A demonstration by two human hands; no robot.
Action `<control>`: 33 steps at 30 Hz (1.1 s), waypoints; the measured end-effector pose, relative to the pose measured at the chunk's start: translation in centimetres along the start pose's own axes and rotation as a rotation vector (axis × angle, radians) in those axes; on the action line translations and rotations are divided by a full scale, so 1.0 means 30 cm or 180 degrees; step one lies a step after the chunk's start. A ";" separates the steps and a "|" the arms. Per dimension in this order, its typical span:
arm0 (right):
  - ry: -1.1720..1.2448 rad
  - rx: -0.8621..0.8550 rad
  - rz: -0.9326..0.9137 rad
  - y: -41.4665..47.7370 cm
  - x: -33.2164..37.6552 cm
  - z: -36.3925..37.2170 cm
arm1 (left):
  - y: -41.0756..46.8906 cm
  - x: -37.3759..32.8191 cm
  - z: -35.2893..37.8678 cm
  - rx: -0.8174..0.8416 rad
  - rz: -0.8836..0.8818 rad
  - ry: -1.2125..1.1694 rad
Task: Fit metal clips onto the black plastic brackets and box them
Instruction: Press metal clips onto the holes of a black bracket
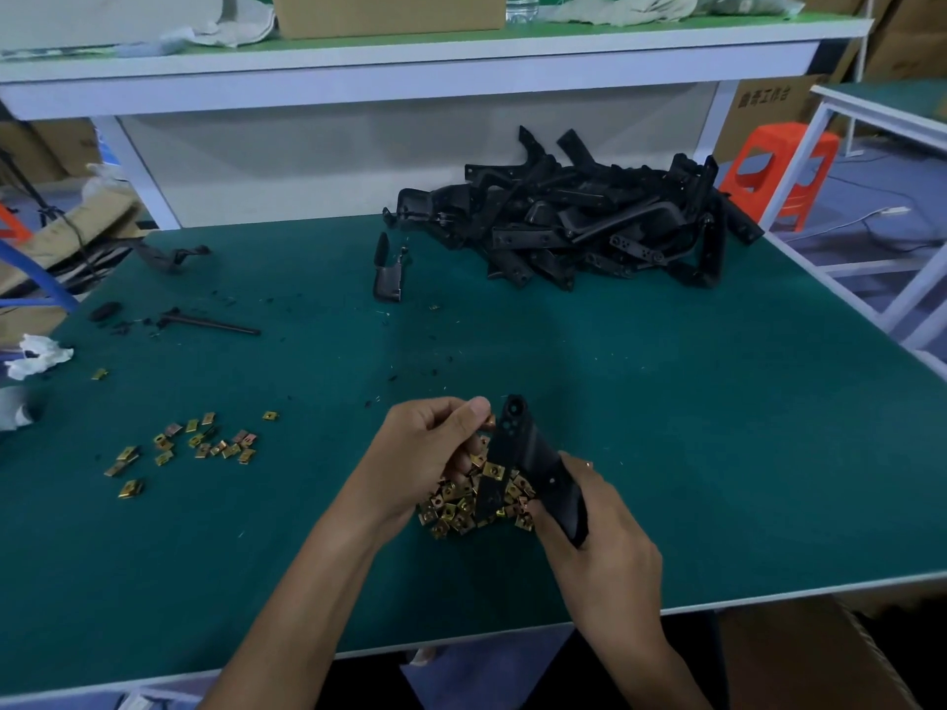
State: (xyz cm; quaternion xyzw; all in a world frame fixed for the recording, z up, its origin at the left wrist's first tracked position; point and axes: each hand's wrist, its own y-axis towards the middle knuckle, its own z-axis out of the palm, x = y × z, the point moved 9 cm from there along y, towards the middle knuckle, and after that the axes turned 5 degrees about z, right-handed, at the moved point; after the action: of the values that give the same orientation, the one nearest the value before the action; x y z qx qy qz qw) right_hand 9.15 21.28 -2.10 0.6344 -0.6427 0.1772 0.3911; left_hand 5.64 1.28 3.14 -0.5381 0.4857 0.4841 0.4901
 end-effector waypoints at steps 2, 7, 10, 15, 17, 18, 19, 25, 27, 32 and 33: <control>-0.0050 -0.0026 -0.0060 0.000 0.002 0.000 | 0.001 0.003 0.000 0.0026 -0.0019 0.0023; -0.0214 -0.0018 -0.0183 0.000 0.013 0.006 | 0.010 -0.011 -0.008 0.0190 0.0081 0.0466; -0.0249 0.0013 -0.0159 0.003 0.008 0.014 | 0.024 -0.025 -0.015 0.0308 0.0117 0.0711; -0.0028 0.0012 -0.0075 0.005 0.002 0.004 | 0.033 -0.010 -0.001 0.0298 0.0050 0.0516; -0.0015 0.0036 -0.0085 0.005 0.005 0.002 | 0.030 -0.005 0.009 0.0314 0.0029 0.0491; -0.0033 0.0067 -0.0090 0.005 0.006 0.004 | 0.029 -0.004 0.015 0.0338 0.0038 0.0520; -0.0057 0.0094 -0.0090 0.005 0.006 0.005 | 0.028 -0.004 0.020 0.0356 0.0052 0.0547; -0.0050 0.0050 -0.0119 0.006 0.008 0.002 | 0.025 0.001 0.010 0.0320 0.0009 0.0282; -0.0066 0.0027 -0.0146 0.006 0.010 0.002 | 0.026 0.001 0.008 0.0315 0.0011 0.0254; -0.0097 -0.0069 -0.0164 0.007 0.006 0.002 | 0.030 0.002 0.008 0.0271 0.0068 0.0321; -0.0079 -0.0080 -0.0163 0.007 0.004 0.002 | 0.029 0.001 0.008 0.0259 0.0078 0.0316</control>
State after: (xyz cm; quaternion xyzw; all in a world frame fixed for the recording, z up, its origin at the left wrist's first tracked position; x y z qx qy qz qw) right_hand 8.95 21.19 -1.99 0.6479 -0.6332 0.1513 0.3955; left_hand 4.76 1.47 3.03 -0.5351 0.5352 0.4426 0.4809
